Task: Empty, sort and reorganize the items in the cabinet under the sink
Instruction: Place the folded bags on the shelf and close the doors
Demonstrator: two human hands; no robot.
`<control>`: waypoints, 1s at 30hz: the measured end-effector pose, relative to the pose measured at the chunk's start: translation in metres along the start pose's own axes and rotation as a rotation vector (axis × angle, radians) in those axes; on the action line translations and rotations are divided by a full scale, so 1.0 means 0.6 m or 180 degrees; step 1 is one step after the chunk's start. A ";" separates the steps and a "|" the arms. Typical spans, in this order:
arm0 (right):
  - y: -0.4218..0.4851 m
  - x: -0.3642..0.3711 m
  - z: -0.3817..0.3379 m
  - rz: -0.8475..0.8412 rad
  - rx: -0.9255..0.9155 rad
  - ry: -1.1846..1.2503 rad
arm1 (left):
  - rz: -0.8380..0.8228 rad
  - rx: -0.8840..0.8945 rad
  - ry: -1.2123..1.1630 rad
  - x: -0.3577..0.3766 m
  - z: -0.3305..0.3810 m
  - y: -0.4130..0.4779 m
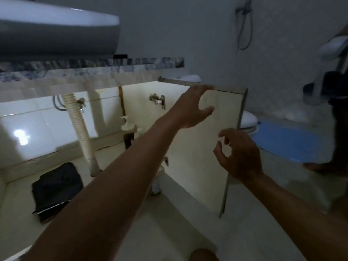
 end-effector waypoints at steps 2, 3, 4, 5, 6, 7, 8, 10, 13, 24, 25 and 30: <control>-0.012 -0.018 0.051 0.0168 0.0631 -0.0177 | 0.0003 0.0210 0.0048 0.024 0.027 0.009; -0.019 -0.020 0.073 0.0117 0.1010 -0.0198 | 0.0004 0.0257 0.0113 0.037 0.036 0.012; -0.025 -0.016 0.089 -0.0059 0.1321 -0.0168 | -0.0006 0.0320 0.0187 0.049 0.045 0.016; -0.031 -0.001 0.095 -0.0343 0.1503 -0.0043 | -0.0045 0.0364 0.0256 0.058 0.048 0.016; -0.038 0.011 0.096 -0.0614 0.1618 0.0139 | -0.0099 0.0372 0.0276 0.068 0.050 0.015; -0.042 0.021 0.097 -0.0780 0.1734 0.0330 | -0.0122 0.0382 0.0281 0.075 0.051 0.017; -0.044 0.029 0.098 -0.0842 0.1857 0.0475 | -0.0097 0.0384 0.0297 0.078 0.049 0.018; -0.046 0.040 0.102 -0.0822 0.2009 0.0535 | 0.0007 0.0449 0.0413 0.077 0.047 0.023; -0.047 0.048 0.106 -0.0779 0.2025 0.0446 | 0.0032 0.0509 0.0692 0.077 0.046 0.031; -0.050 0.046 0.073 -0.0786 0.1551 0.0525 | 0.0521 0.0614 0.0489 0.047 0.053 0.006; -0.052 0.045 0.055 -0.0804 0.1414 0.0605 | 0.0646 0.0666 0.0411 0.033 0.053 -0.003; -0.072 0.075 -0.055 -0.1052 0.0878 0.1257 | 0.1199 0.1031 0.0161 -0.064 0.037 -0.072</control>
Point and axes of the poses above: each hand's wrist, its own y-axis towards the middle knuckle, its own x-axis out of the palm, z = x × y, the point moved 6 cm from there along y, towards the middle knuckle, and after that the axes turned 15 degrees about z, right-handed, at the moved point
